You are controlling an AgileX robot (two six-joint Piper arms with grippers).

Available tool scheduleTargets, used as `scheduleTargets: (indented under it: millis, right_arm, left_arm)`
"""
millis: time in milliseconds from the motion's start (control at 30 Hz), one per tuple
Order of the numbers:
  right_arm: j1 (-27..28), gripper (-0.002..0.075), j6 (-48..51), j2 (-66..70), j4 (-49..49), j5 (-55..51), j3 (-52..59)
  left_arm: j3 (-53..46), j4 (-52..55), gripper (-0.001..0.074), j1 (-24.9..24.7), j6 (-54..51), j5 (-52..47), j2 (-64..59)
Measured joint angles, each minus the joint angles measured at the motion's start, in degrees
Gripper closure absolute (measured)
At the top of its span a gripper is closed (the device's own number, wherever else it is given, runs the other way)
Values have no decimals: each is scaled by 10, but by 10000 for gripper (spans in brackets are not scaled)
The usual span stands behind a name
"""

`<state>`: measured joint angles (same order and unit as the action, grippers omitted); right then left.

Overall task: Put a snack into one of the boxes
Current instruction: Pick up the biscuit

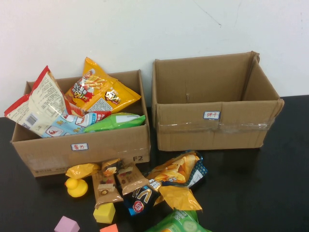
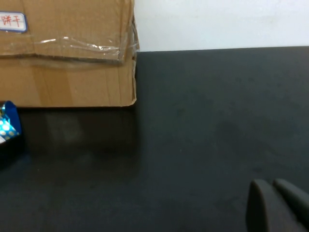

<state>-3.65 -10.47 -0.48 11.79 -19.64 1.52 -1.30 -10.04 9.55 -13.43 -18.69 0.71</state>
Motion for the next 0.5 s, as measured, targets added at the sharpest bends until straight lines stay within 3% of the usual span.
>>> scheduleTargets:
  millis: [500]
  right_arm:
    - [0,727,0,0,-1,0,0]
  left_arm:
    - [0,0,737,0,-1,0,0]
